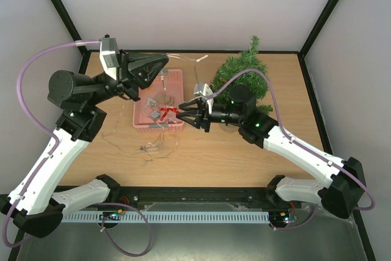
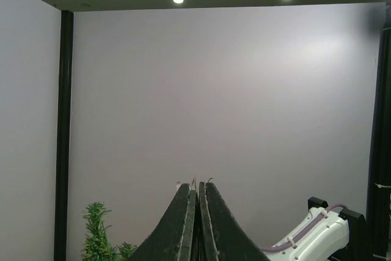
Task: Decorate the small christmas tree
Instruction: Wrap the decoration item around the Christmas tree.
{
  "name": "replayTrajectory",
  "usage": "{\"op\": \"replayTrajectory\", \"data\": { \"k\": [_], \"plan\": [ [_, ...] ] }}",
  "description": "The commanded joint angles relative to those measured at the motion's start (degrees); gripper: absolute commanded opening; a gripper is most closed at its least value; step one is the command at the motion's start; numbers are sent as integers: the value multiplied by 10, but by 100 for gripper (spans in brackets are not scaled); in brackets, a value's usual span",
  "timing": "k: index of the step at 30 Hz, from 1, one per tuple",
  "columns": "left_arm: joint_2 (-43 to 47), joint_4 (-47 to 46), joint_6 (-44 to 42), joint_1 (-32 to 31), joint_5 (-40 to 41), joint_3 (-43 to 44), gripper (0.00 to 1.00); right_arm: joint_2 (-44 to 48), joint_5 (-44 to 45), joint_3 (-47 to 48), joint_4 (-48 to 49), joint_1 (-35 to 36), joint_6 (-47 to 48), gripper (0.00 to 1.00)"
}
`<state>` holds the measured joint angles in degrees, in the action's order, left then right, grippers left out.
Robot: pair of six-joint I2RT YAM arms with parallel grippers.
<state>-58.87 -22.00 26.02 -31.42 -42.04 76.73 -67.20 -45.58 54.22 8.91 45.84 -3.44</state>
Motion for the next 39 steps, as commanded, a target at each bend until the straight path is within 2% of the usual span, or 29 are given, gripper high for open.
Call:
{"op": "replayTrajectory", "data": {
  "k": [1, 3, 5, 8, 9, 12, 19, 27, 31, 39],
  "plan": [
    [7, -29, -1, 2, -9, -8, 2, -3, -30, -15, 54, 4, -26, 34],
    [7, -33, 1, 2, -9, -8, 2, -6, -38, -18, 63, 5, -35, 34],
    [6, -35, 2, 2, -10, -8, 2, -7, -41, -20, 67, 5, -36, 29],
    [7, -31, -1, 2, -10, -8, 2, 2, -27, -22, 59, 5, -24, 6],
    [8, -25, -7, 2, -8, -8, 2, 12, -12, -23, 51, 5, -17, 2],
    [15, 20, -38, 2, 16, -6, 2, 43, 69, -17, 13, 5, 3, 2],
    [21, 97, -91, 2, 97, -18, 2, 124, 326, 48, -85, 5, 28, 2],
    [-17, 62, -77, 3, 130, -16, 2, 105, 502, 169, -195, 2, 97, 2],
    [-47, 42, -63, 2, 162, -9, 2, 99, 545, 221, -210, -20, 124, 2],
    [-106, -8, -30, 3, 216, 4, 2, 38, 546, 337, -260, -119, 167, 2]
  ]
}}
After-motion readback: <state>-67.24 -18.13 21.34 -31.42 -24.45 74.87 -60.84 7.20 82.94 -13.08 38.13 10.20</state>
